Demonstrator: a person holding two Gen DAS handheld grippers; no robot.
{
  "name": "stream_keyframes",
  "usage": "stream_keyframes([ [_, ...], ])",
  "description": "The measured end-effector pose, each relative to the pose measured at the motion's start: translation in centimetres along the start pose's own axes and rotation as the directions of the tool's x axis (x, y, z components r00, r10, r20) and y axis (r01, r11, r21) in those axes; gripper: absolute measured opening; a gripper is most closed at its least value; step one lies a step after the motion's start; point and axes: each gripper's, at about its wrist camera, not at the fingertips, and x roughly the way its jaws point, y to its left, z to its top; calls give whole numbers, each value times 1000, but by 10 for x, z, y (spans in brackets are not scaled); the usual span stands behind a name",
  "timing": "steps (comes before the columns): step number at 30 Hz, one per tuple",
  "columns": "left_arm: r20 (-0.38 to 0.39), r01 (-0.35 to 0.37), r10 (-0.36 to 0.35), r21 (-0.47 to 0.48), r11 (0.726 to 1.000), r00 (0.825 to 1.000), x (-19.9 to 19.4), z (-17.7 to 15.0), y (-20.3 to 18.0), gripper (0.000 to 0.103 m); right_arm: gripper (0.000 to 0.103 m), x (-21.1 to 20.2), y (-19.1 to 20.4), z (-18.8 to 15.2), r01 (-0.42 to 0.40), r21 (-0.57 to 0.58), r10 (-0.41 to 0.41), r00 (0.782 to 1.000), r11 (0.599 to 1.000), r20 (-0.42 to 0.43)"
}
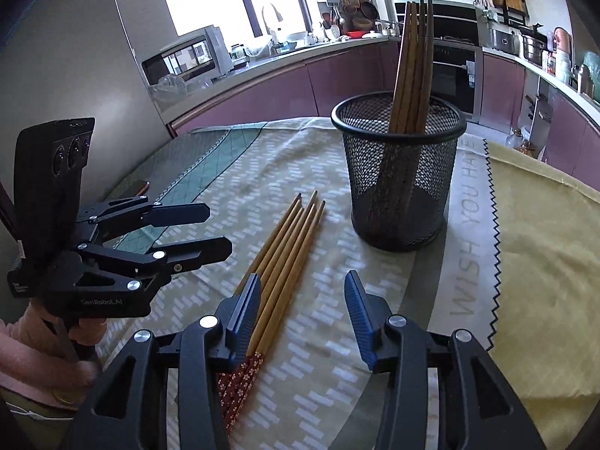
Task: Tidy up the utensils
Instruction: 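Move the left gripper back to the chopstick pile while the right gripper returns there too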
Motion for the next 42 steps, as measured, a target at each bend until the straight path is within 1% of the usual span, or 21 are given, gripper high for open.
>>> stream_keyframes([
  [3, -18, 1, -1, -12, 1000, 1000, 5, -12, -3, 61, 44, 6, 1, -5, 9, 12, -8, 1000, 1000, -12],
  [8, -54, 7, -8, -13, 1000, 998, 11, -20, -6, 61, 44, 12, 4, -9, 30, 7, -29, 999, 1000, -32],
  [15, -81, 13, -14, -10, 1000, 997, 15, -21, -13, 60, 44, 17, 9, -12, 47, -3, -47, 998, 999, -45],
  [26, -91, 1, -2, -9, 1000, 996, 17, -20, -15, 59, 44, 21, 10, -14, 62, -8, -62, 996, 998, -60],
  [30, -93, -4, 3, -10, 1000, 996, 18, -19, -14, 54, 43, 22, 11, -12, 70, -8, -70, 996, 998, -62],
  [36, -98, -9, 9, -2, 1000, 995, 16, -21, -12, 50, 43, 24, 12, -12, 81, -17, -82, 995, 997, -64],
  [42, -101, -1, 0, -16, 1000, 995, 14, -21, -9, 46, 43, 26, 15, -10, 97, -28, -99, 993, 995, -69],
])
